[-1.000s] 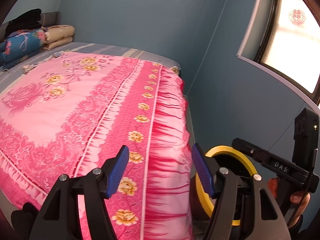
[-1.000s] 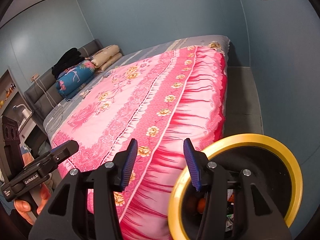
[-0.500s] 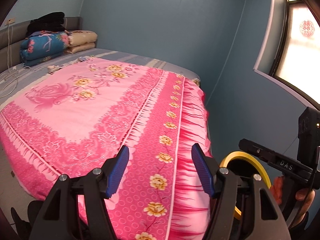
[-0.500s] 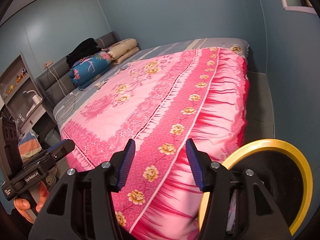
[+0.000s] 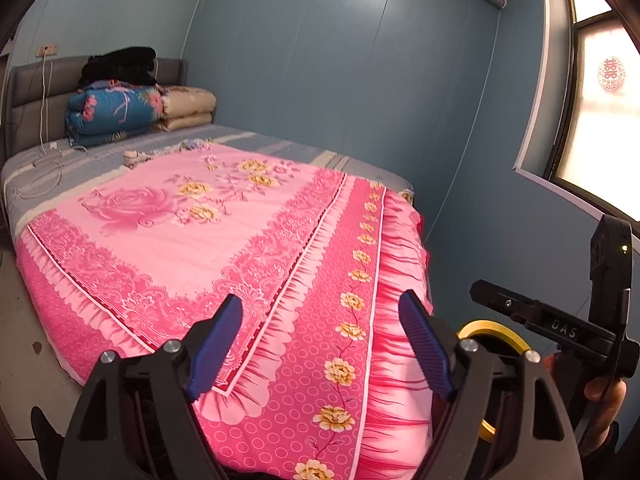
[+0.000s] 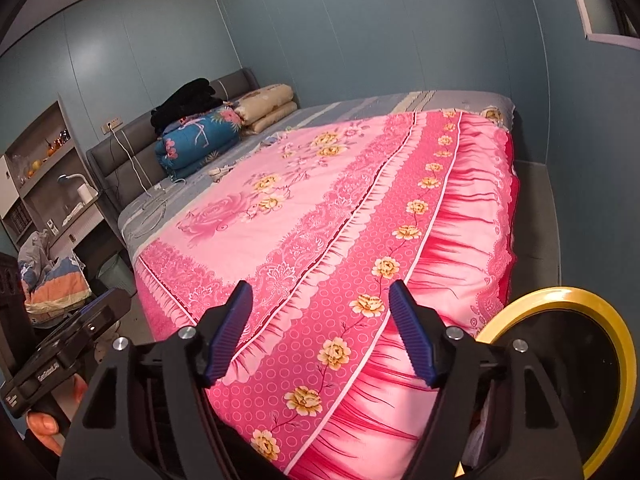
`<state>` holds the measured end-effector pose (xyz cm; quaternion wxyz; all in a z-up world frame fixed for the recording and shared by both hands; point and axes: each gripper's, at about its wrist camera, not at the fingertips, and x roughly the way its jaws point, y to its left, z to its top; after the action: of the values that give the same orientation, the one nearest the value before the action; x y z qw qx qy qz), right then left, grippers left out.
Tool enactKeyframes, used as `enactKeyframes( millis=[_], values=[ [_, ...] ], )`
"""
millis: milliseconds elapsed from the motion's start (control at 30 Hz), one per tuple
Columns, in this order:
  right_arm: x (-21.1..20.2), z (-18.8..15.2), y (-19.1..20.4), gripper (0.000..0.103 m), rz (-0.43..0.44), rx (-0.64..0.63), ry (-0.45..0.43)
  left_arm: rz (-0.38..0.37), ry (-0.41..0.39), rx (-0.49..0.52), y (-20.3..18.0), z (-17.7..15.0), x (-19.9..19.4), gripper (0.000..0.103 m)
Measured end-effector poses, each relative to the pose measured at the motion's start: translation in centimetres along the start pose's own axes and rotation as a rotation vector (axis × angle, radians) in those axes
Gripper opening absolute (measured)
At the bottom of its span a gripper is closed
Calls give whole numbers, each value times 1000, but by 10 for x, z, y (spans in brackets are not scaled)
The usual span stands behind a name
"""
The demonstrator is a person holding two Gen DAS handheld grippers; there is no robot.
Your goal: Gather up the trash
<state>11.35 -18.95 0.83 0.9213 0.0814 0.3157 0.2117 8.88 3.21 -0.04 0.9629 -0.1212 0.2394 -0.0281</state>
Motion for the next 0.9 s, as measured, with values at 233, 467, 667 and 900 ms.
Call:
enactKeyframes(
  millis=[233,467,667,900],
  values=[
    [-12,-3,0,89,-13,-2,-67,12,-50,10,0,-6,-14,87],
    [-22,-9,0,95,-41,-20,-137,15,-77,3,1,-13,-26,94],
    [-21,-18,11,95,-79,-55,-146,18,-92,-2,0,-23,-34,95],
    [-25,-35,6,95,-124,-29,-209,25,-121,-8,-2,-30,-44,95]
  ],
)
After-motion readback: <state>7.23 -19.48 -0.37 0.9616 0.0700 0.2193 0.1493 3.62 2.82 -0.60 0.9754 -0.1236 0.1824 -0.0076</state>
